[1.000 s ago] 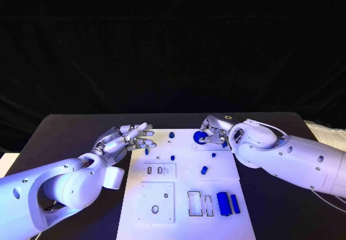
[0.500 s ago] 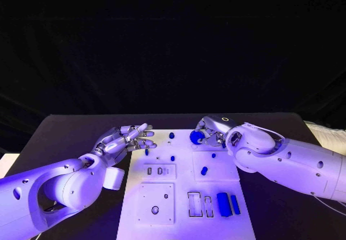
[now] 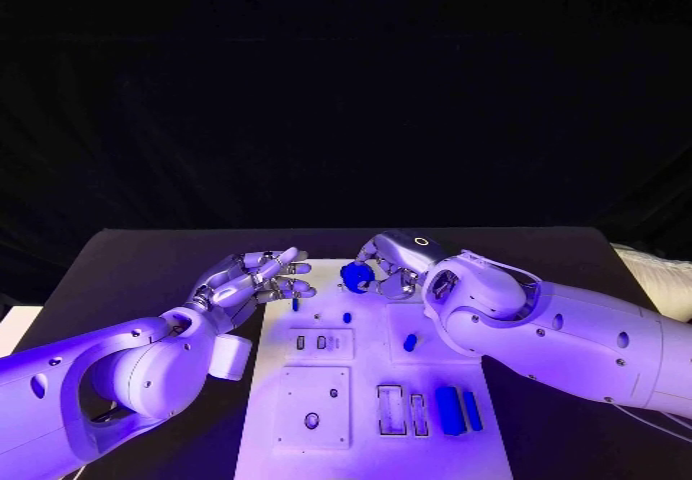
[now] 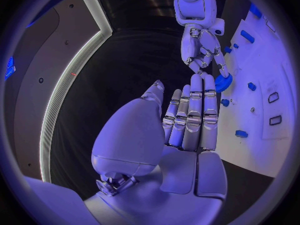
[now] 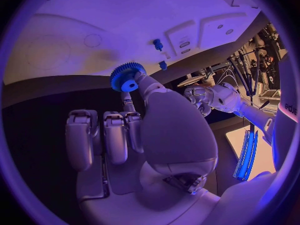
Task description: Assemble the parts on the task board
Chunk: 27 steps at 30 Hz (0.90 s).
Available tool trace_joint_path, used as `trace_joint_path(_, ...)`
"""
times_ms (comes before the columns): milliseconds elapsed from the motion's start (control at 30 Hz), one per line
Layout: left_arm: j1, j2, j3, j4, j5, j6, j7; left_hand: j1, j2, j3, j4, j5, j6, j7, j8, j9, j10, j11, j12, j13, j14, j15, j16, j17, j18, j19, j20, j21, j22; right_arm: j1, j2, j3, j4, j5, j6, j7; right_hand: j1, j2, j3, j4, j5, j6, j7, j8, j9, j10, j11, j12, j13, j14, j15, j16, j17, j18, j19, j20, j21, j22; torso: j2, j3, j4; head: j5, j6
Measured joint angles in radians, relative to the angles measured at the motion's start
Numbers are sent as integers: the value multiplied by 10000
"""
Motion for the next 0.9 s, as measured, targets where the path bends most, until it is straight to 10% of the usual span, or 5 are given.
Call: trace_joint_path(900,0,63,0,-27,0,13,-5,0,0,0,0,0,0,0,0,0,0,0,0,1,0,0,-48,19,0,0,0,1,-5,-107,1462,-186,-1340,4,334,-51,-184,-65,25,30,46,2,-2,-121,7,2,3,-41,-1,0,2,-6,7,-101,0,1,0,-2,3,6,-23,114,-60)
